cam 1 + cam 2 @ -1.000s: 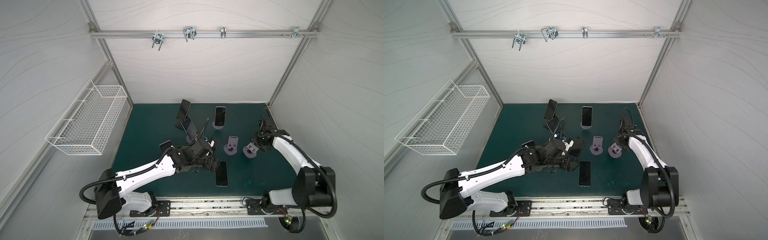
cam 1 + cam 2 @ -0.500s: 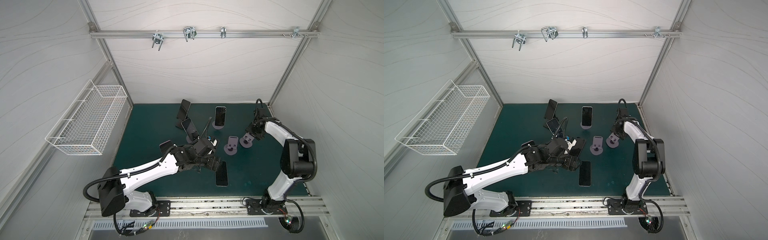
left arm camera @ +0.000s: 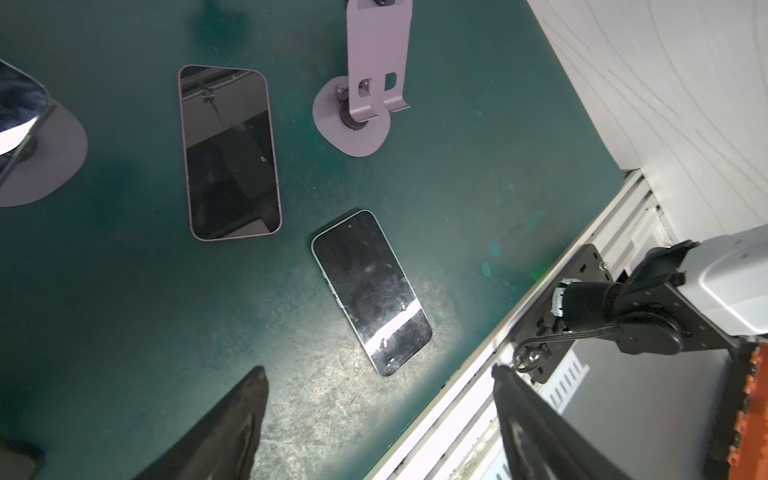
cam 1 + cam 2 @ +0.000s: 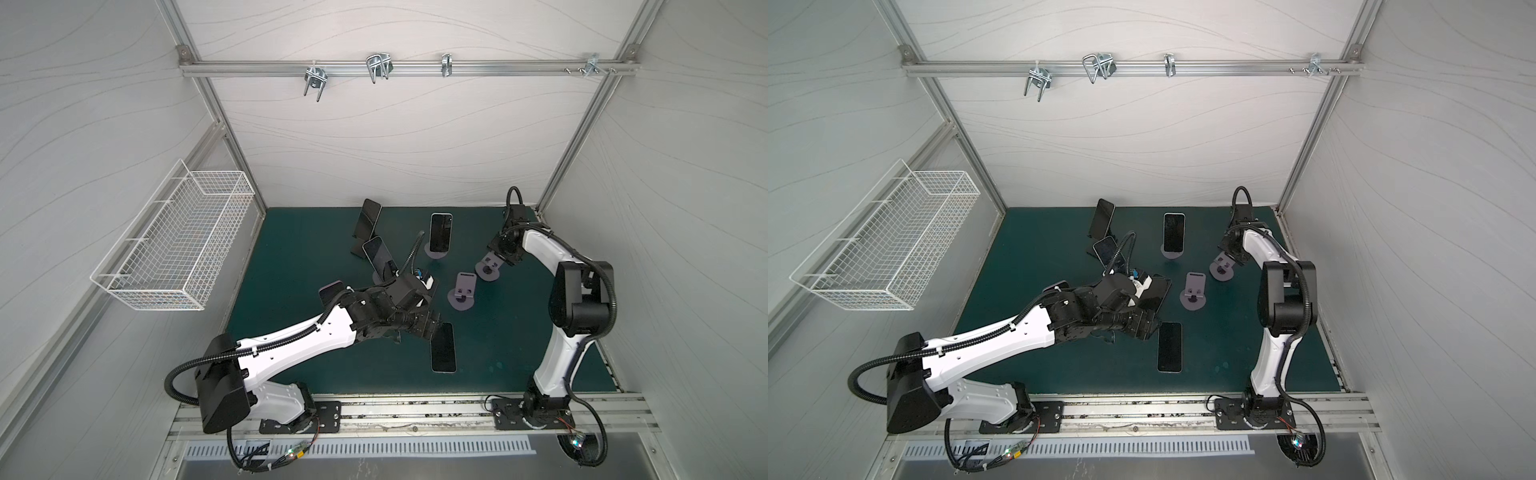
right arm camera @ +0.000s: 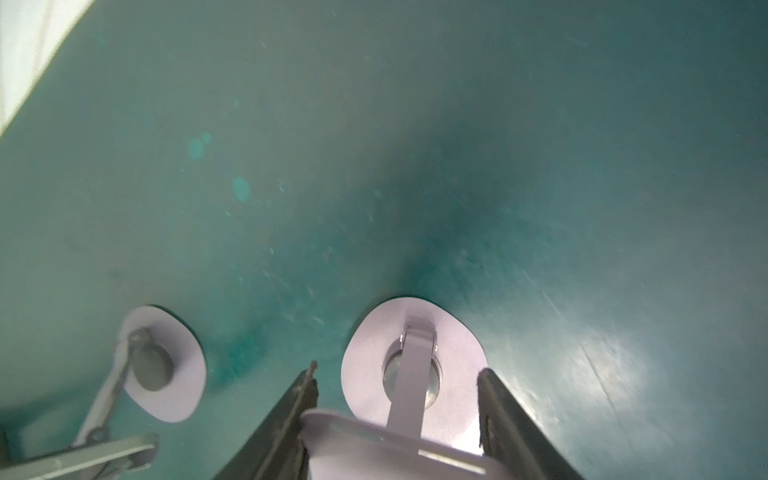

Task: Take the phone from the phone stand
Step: 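Lower the lavender stand onto the far side of the mat and open the right gripper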

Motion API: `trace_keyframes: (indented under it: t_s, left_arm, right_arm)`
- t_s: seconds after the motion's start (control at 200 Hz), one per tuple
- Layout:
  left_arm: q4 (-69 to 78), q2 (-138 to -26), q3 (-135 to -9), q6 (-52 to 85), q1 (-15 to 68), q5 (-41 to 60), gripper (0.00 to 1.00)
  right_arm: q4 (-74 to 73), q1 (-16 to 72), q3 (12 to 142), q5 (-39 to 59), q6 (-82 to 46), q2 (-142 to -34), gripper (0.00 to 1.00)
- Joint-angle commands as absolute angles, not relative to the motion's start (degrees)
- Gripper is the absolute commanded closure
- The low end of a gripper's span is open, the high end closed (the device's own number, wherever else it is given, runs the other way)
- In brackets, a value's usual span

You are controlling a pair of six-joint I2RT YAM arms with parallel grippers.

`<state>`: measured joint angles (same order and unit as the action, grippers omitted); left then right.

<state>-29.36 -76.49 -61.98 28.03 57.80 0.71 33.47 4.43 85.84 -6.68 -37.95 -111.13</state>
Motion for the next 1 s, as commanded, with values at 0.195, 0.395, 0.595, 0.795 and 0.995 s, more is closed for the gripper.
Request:
trace_keyframes:
  t_s: [0.195,0.395,0.595,0.795,0.995]
  left_arm:
    - [-30.00,-75.67,-64.34,27.11,57.44,-2.71,0.14]
    - [-30.97,-75.50,-64.60,27.51,57.34,-3.77,0.15]
    - [-31.46,-74.91,-64.33,28.12,57.13,-5.31,0.14]
    - [-33.10,-74.02,-65.98,29.00,57.13,-7.08,0.14]
    - [-34.99,-72.52,-67.23,30.39,57.17,-9.22,0.14]
  right_arm:
    - [36.33,4.48,89.52,-6.61,-37.45,-116.76,0.45]
    - [37.66,4.54,90.47,-5.97,-36.88,-117.25,0.36]
    - [39.24,4.66,91.50,-4.39,-36.57,-116.15,0.18]
    - [42.22,4.41,93.10,-5.87,-36.13,-113.07,0.05]
    - [45.23,4.19,91.75,-6.42,-36.13,-106.03,0.01]
